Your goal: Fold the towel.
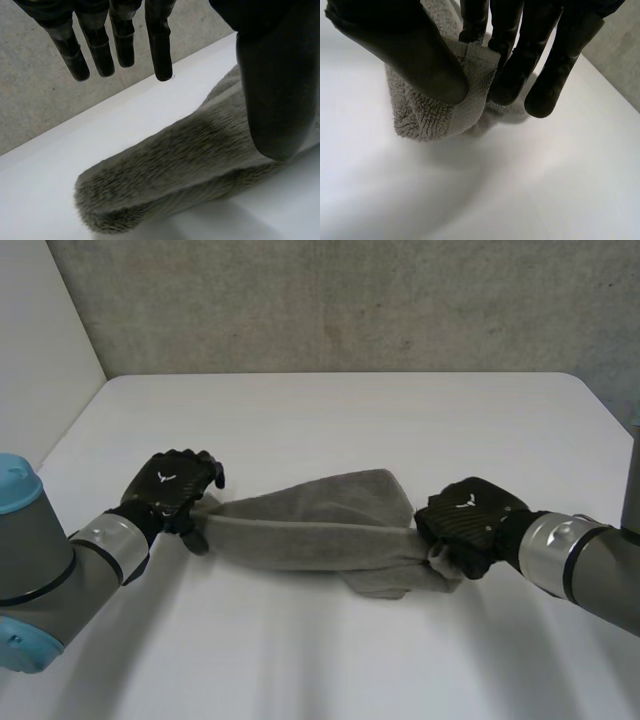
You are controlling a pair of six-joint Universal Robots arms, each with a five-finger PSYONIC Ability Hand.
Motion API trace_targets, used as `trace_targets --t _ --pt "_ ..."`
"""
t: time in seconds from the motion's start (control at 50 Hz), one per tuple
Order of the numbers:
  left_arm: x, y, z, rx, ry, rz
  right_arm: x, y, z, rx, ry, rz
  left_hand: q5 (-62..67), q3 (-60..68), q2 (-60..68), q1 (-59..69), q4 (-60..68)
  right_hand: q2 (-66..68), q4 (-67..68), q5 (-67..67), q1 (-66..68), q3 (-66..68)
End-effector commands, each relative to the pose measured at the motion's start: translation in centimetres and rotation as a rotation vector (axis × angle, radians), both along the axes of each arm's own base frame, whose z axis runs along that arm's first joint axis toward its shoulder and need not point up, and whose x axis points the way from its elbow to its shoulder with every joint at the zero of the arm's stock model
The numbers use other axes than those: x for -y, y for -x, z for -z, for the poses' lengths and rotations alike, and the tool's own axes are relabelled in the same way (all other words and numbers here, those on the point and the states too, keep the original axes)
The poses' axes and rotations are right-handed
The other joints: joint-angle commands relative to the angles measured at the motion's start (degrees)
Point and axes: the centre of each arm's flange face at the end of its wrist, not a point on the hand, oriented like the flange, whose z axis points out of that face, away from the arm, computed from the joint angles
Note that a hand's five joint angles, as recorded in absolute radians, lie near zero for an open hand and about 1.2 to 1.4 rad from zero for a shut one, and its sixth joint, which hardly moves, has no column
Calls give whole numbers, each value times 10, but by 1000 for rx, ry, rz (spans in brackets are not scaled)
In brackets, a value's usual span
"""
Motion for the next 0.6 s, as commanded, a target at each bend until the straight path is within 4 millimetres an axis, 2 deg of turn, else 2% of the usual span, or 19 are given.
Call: trace_targets --t 0.02,0.1,0.14,0.16,0.2,0.22,0.24,0.36,0.38,0.4,0.42,0.44,0.46,0.48,0.6 --pt "7 0 13 42 18 2 7 15 10 -25 -15 40 10 -19 -15 -14 -18 49 30 35 51 33" --pt "7 0 20 86 18 16 14 22 13 -28 -8 69 76 46 50 51 47 49 30 35 51 33" --pt "6 0 26 120 13 24 18 24 13 -23 0 81 171 142 146 147 143 49 30 35 51 33" --pt "6 0 26 120 13 24 21 25 14 -16 6 93 172 142 146 147 143 49 30 35 51 33" --pt "5 1 29 128 7 30 25 26 14 -14 20 103 356 326 330 331 327 49 30 35 51 33" --pt "5 1 29 128 7 30 27 28 15 -16 31 113 357 327 331 332 328 49 30 35 51 33" --pt "4 1 30 127 3 33 27 28 15 -16 31 113 433 404 408 409 405 49 30 35 51 33" --pt "-2 2 32 132 -25 41 30 31 17 -18 30 127 503 473 477 478 474 49 30 35 51 33" --pt "-2 2 32 132 -25 41 29 32 18 -16 20 132 503 473 478 479 474 -181 -199 -194 -178 -196" --pt "-4 3 32 135 -36 46 27 32 20 -13 10 135 557 527 531 532 528 -434 -452 -448 -432 -450" --pt "-6 4 32 137 -44 50 27 32 20 -13 10 135 604 574 578 579 575 -437 -455 -450 -434 -453" --pt "-6 4 32 137 -44 50 26 31 20 -4 -4 144 604 574 579 580 575 -583 -602 -597 -581 -599" --pt "-8 5 32 139 -49 55 26 31 20 -4 -4 144 627 598 602 603 599 -585 -603 -598 -582 -601" --pt "-8 5 32 139 -49 55 26 31 19 14 -17 160 628 598 602 603 599 -650 -668 -663 -647 -666" --pt "-12 6 28 135 -48 61 31 33 9 151 -91 281 633 603 607 608 604 -651 -670 -665 -649 -667"
